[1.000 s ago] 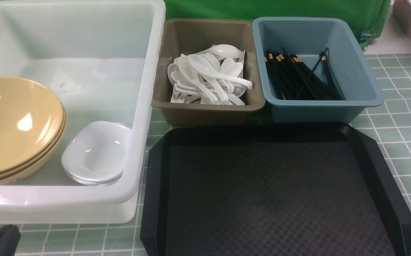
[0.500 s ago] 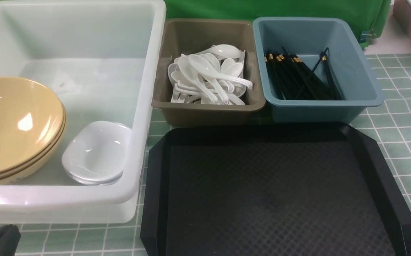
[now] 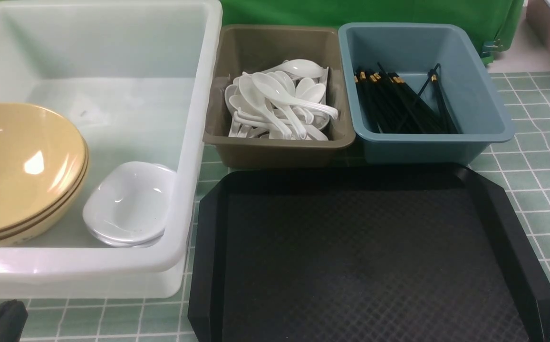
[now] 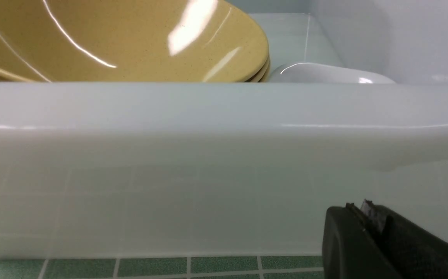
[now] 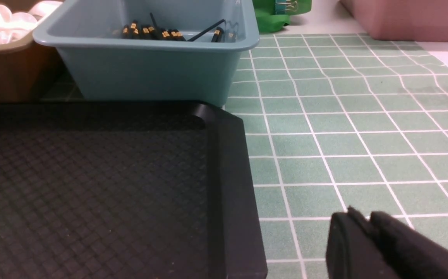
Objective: On blue table put chopsticks spoon bowls plates into blue grey white boxes.
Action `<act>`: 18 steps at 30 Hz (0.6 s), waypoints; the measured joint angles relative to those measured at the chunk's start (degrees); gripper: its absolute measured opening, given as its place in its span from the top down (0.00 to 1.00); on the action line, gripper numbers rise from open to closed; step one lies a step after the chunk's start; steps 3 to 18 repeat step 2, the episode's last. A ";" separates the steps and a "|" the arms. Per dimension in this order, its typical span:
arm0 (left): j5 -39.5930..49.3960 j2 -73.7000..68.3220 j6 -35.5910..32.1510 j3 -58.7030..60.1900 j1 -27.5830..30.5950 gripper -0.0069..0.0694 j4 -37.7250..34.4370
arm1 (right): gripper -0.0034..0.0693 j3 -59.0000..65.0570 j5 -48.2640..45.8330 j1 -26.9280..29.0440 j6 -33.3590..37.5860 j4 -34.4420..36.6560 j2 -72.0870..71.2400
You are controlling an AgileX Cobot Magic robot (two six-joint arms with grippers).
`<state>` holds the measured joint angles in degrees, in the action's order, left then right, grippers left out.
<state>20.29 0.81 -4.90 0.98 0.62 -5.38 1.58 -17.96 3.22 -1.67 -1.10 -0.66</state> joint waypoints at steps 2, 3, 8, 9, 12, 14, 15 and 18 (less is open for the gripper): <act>0.00 0.00 -0.03 0.00 0.00 0.91 0.00 | 0.80 0.00 0.00 0.00 0.00 0.00 0.00; 0.00 0.00 -0.03 0.00 0.00 0.91 0.00 | 0.80 0.00 0.00 0.00 0.00 0.00 0.00; 0.00 0.00 -0.03 0.00 0.00 0.91 0.00 | 0.80 0.00 0.00 0.00 0.00 0.00 0.00; 0.00 0.00 -0.03 0.00 0.00 0.91 0.00 | 0.80 0.00 0.00 0.00 0.00 0.00 0.00; 0.00 0.00 -0.03 0.00 0.00 0.91 0.00 | 0.80 0.00 0.00 0.00 0.00 0.00 0.00; 0.00 0.00 -0.03 0.00 0.00 0.91 0.00 | 0.80 0.00 0.00 0.00 0.00 0.00 0.00; 0.00 0.00 -0.03 0.00 0.00 0.91 0.00 | 0.80 0.00 0.00 0.00 0.00 0.00 0.00; 0.00 0.00 -0.03 0.00 0.00 0.91 0.00 | 0.80 0.00 0.00 0.00 0.00 0.00 0.00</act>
